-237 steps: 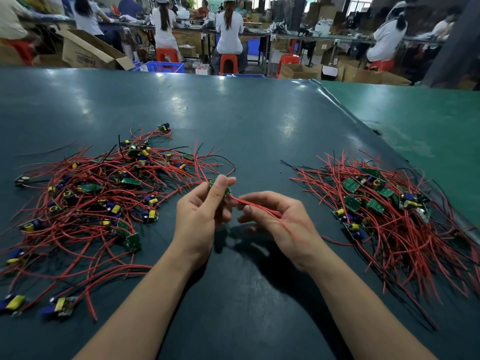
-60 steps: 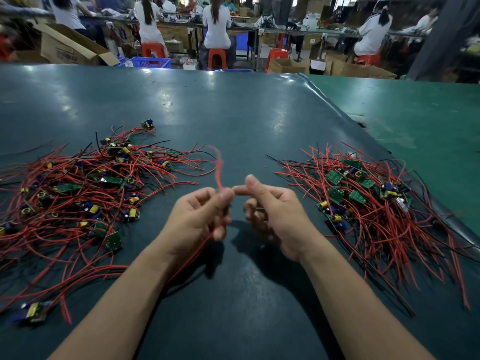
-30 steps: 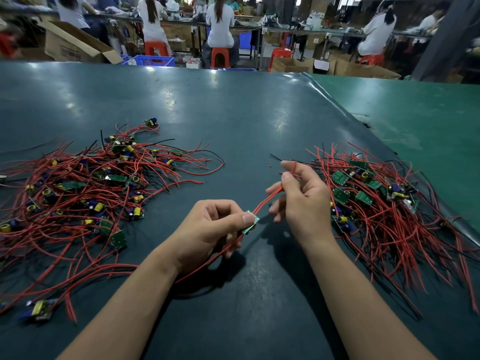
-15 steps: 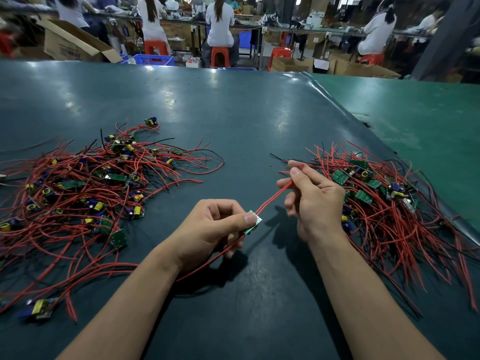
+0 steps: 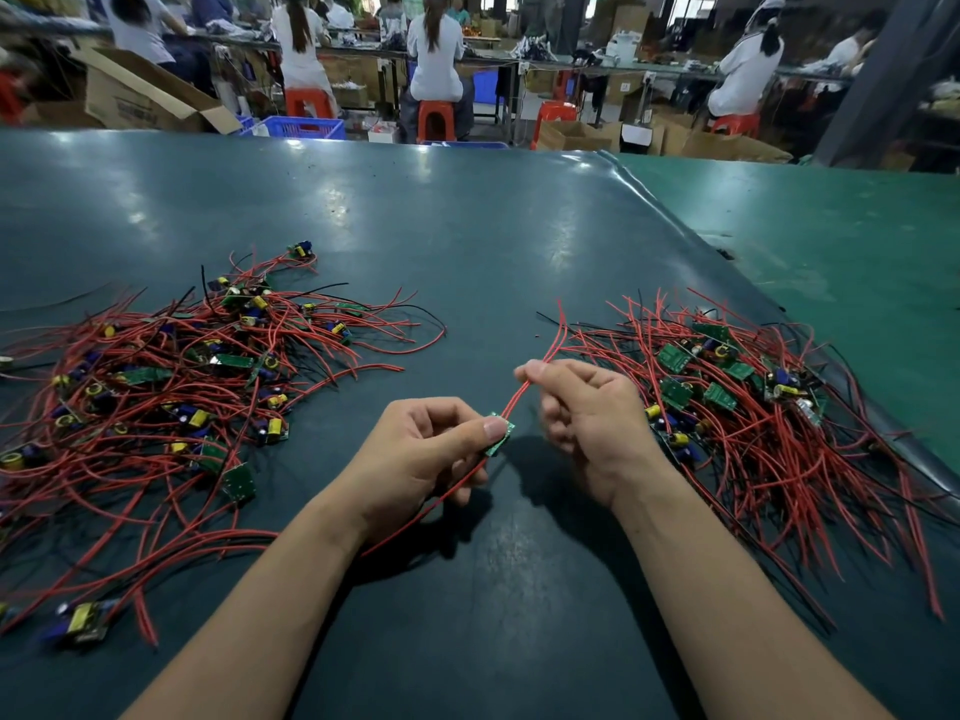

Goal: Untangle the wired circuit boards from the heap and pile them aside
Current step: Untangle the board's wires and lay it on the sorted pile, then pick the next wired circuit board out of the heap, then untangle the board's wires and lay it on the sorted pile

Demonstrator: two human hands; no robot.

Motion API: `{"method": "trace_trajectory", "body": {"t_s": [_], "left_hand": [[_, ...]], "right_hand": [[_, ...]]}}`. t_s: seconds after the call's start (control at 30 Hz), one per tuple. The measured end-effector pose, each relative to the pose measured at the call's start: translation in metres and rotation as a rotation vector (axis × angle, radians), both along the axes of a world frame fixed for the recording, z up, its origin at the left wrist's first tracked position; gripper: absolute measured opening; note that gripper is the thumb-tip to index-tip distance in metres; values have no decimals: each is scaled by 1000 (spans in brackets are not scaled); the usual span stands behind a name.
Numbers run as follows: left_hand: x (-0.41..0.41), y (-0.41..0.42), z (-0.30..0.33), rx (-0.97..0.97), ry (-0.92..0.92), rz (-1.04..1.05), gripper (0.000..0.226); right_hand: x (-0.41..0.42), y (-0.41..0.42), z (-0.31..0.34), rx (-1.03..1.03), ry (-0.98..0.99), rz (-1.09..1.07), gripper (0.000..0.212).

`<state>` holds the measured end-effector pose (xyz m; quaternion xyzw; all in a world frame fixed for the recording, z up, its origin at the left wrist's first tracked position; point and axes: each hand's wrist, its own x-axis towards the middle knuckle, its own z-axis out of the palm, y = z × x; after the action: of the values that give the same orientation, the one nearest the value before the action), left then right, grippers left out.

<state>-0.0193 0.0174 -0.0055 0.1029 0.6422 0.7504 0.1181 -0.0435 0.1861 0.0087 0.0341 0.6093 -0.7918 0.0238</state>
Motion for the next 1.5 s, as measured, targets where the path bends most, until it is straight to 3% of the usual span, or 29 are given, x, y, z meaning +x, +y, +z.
{"method": "trace_trajectory", "body": {"t_s": [0.3, 0.43, 0.5, 0.6, 0.67, 0.8, 0.9, 1.0, 1.3, 1.4, 1.5], "left_hand": [[4, -4, 7, 3, -35, -103, 18], [5, -5, 4, 99, -18, -59, 12], [2, -3, 2, 168, -15, 35, 14], [-1, 1, 0, 178, 3, 117, 24], [0, 2, -1, 134, 40, 88, 25], [1, -1, -2, 69, 48, 42, 31], [0, -2, 0, 69, 30, -40, 33], [-2, -4, 1, 103, 2, -74, 38], [-12, -13, 6, 315, 23, 388, 15], [-13, -16, 3, 295, 59, 499, 18], [-14, -17, -1, 103, 199, 616, 16]], "right_hand": [[-15, 16, 1, -146, 81, -358, 19], [-16, 30, 7, -278, 94, -531, 23], [-8, 27, 9, -126, 110, -426, 29], [12, 6, 6, 182, -35, 108, 48], [20, -2, 5, 305, -14, 379, 46], [23, 0, 9, 300, 53, 458, 36], [20, 0, 7, 301, 81, 356, 37], [15, -1, 4, 298, 140, 103, 39], [10, 5, 7, 40, 338, -571, 32], [6, 13, 9, -194, 240, -736, 28], [7, 11, 4, -307, -57, -569, 43]]}}
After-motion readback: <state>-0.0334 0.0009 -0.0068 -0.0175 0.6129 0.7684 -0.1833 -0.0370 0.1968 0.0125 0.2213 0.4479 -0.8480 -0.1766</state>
